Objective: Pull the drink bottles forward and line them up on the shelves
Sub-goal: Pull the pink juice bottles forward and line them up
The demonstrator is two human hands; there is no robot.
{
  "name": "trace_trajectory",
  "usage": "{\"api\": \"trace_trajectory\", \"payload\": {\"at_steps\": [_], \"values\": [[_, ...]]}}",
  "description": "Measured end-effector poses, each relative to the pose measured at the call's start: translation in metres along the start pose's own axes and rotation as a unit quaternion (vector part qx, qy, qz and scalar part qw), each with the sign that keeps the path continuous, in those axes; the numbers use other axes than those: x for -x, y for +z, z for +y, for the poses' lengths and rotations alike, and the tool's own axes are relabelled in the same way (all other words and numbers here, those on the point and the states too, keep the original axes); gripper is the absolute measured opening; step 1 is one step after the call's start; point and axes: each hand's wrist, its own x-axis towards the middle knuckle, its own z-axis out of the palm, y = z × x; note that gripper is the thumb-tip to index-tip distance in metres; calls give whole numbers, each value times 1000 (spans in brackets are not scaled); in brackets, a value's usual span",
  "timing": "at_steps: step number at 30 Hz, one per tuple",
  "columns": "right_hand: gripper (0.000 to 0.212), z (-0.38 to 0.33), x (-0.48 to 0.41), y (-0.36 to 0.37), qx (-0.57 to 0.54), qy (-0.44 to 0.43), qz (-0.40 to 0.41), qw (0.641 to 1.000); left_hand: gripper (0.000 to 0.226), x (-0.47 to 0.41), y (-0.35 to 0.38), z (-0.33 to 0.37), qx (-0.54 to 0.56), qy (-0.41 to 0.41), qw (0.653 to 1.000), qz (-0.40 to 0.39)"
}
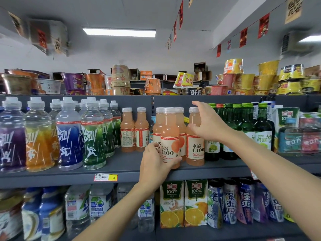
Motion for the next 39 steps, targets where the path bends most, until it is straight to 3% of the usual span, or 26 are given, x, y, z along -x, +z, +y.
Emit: {"api": "trace_trajectory", "payload": {"at_steps": [2, 5, 7, 10, 16, 21, 25, 33, 39], "values": [[75, -10, 1, 0, 14, -38, 68, 997, 84, -5, -9, 1, 1, 2, 1000, 12], [61, -33, -3, 6, 49, -94, 134, 985, 49, -21, -26, -1, 17, 25, 998, 56], [56, -51, -10, 13, 84, -112, 151, 979, 31, -35, -39, -4, 5, 48, 995, 84], [54, -74, -22, 26, 123, -121, 133, 976, 25, -57, -60, -10, -28, 74, 993, 87], [54, -119, -40, 57, 162, -144, 89, 972, 55, -99, -102, -23, -163, 156, 974, 5], [66, -143, -63, 78, 212, -128, 36, 968, 78, -124, -116, -29, -177, 91, 978, -64], [69, -150, -88, 93, 248, -108, 40, 962, 83, -145, -114, -30, -230, 94, 965, -81], [53, -147, -120, 122, 329, -76, -33, 941, 88, -184, -99, -40, -422, 96, 897, -90], [53, -145, -124, 138, 344, -75, -64, 934, 85, -191, -91, -51, -468, 98, 874, -85]]}}
